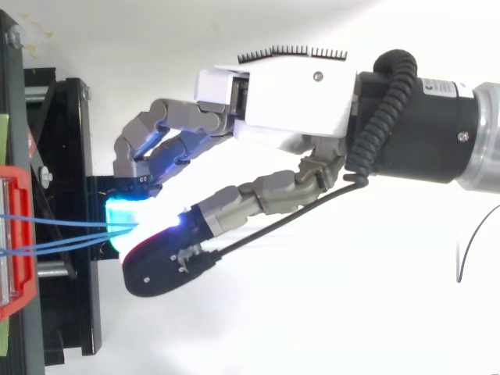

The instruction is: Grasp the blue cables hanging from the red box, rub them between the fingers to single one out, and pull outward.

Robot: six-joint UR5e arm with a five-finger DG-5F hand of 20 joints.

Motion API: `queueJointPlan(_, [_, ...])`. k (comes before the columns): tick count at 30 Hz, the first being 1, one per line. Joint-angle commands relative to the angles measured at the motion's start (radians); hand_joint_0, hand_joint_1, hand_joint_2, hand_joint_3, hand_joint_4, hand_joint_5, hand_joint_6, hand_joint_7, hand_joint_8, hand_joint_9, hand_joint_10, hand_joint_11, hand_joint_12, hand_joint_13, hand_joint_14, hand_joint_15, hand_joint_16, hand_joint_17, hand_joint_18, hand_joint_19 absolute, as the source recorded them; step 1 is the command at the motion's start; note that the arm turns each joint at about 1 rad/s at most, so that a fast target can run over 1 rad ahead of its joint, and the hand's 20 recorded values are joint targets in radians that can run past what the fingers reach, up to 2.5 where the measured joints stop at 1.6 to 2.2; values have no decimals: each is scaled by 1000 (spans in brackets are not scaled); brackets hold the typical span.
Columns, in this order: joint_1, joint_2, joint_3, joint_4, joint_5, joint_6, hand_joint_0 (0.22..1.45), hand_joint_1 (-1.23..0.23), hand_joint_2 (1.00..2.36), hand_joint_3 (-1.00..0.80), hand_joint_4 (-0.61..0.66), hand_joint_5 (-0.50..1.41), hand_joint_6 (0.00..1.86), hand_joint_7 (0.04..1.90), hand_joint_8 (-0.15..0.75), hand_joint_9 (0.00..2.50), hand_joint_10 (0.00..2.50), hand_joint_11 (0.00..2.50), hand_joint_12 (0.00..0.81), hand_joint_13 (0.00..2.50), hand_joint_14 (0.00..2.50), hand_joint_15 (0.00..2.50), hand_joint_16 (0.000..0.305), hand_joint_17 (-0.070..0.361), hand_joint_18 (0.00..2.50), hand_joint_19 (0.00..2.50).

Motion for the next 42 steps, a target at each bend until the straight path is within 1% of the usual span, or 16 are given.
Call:
queueJointPlan(1, [0,0,0,0,0,1,518,-558,1000,-500,206,-161,856,906,349,845,9,348,411,589,10,281,47,107,501,267])
queueJointPlan(3, [0,0,0,0,0,1,563,-558,1000,-492,193,-162,850,944,339,837,10,348,400,579,11,281,45,102,482,281])
queueJointPlan(5, [0,1,0,0,0,1,597,-589,1006,-412,185,-163,848,985,335,836,10,360,397,576,10,283,45,100,476,278])
queueJointPlan(6, [0,1,0,0,0,1,609,-621,1012,-321,184,-168,858,995,333,825,10,358,397,575,11,281,44,100,478,277])
queueJointPlan(8, [0,0,0,0,0,1,614,-653,1014,-253,188,-178,883,973,333,800,10,374,397,571,10,283,45,100,482,272])
queueJointPlan(9, [0,0,0,0,0,1,623,-696,1015,-204,191,-188,906,921,328,776,11,385,401,571,10,282,45,102,491,266])
queueJointPlan(11, [0,0,0,0,0,1,636,-729,1016,-193,163,-196,917,889,327,755,10,391,400,567,12,283,45,101,494,259])
queueJointPlan(15, [0,0,0,0,0,3,660,-785,1016,-222,140,-201,922,844,322,737,11,407,395,562,12,284,45,101,499,252])
queueJointPlan(24, [0,0,0,0,2,6,738,-897,1014,-285,110,-206,917,836,309,726,10,394,390,565,10,269,44,99,517,221])
queueJointPlan(28, [0,0,0,0,2,13,764,-917,1013,-311,103,-207,916,849,303,720,13,395,386,567,10,270,43,97,516,215])
queueJointPlan(30, [0,0,0,0,2,15,794,-919,1013,-331,111,-207,927,897,298,727,10,391,382,570,10,270,43,96,508,217])
queueJointPlan(34, [0,0,0,0,2,15,821,-912,1009,-385,99,-205,929,872,297,730,12,390,378,572,10,268,42,95,505,218])
queueJointPlan(37, [0,0,0,0,2,21,838,-907,1002,-475,121,-202,928,843,295,730,10,392,376,571,10,271,42,94,501,216])
queueJointPlan(38, [0,1,0,0,2,27,834,-913,1000,-500,145,-200,927,837,294,732,13,393,376,573,10,271,42,94,508,205])
queueJointPlan(40, [0,0,0,0,2,30,770,-920,1000,-500,162,-196,922,855,295,741,10,396,375,584,9,253,41,93,547,174])
queueJointPlan(42, [0,0,0,0,2,35,668,-905,1000,-500,166,-192,920,860,300,760,11,398,375,587,9,262,41,93,544,190])
